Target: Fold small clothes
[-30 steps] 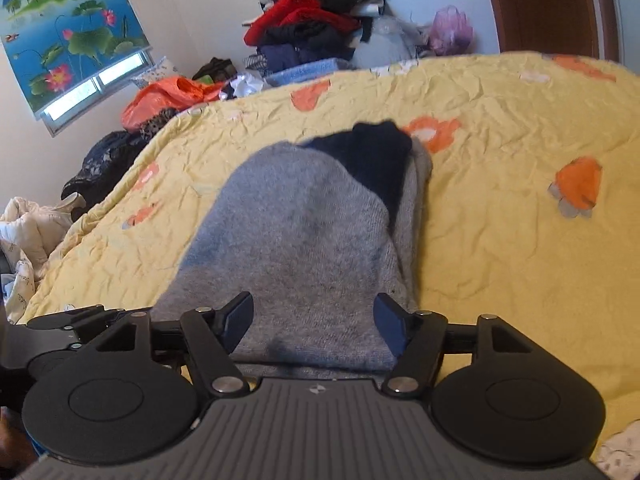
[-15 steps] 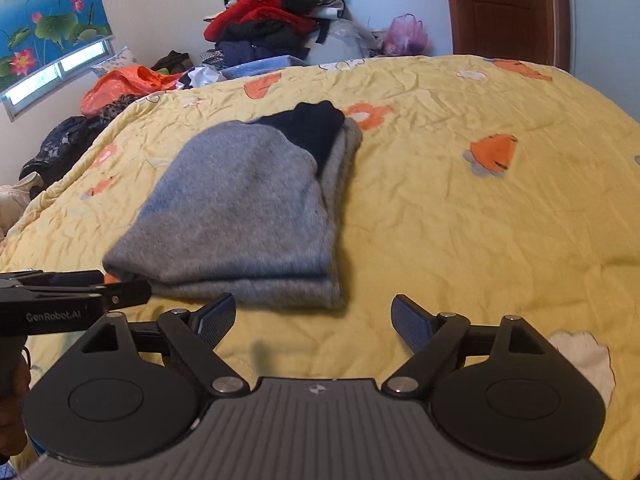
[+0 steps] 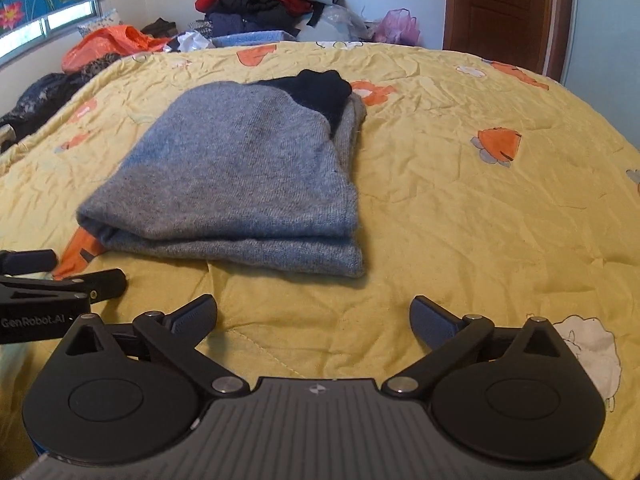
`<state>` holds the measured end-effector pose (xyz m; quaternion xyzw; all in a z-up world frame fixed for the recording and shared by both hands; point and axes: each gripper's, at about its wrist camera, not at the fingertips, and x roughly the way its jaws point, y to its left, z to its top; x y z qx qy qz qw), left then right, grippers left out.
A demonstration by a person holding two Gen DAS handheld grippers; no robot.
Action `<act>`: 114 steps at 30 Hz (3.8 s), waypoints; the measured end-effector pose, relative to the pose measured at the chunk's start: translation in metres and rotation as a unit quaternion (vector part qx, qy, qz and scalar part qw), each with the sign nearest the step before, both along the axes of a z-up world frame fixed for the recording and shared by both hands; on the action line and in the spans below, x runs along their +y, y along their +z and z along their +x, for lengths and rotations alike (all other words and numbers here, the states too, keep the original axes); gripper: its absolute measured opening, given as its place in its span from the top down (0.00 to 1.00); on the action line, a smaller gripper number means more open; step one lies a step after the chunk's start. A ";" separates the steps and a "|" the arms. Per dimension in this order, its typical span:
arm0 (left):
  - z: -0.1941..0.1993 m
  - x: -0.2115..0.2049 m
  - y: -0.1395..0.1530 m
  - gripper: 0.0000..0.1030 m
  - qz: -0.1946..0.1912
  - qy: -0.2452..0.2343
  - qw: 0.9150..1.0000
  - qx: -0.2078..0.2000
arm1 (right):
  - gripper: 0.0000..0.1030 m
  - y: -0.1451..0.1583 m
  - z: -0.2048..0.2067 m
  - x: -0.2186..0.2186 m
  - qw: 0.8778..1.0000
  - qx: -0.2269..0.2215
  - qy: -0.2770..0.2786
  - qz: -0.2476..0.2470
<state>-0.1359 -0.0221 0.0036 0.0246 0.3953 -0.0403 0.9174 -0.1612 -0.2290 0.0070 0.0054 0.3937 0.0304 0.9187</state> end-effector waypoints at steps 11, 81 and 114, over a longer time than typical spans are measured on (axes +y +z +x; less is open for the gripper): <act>0.004 0.002 -0.001 0.00 -0.004 0.015 1.000 0.011 | 0.00 -0.001 0.007 0.012 0.999 0.026 -0.038 -0.025; 0.019 -0.001 0.005 0.00 0.001 0.034 0.997 0.064 | 0.00 0.000 0.021 0.011 0.997 0.059 -0.050 -0.025; 0.013 0.000 0.017 0.00 -0.009 0.042 0.997 0.056 | 0.00 0.007 0.021 0.010 0.996 0.069 -0.040 -0.026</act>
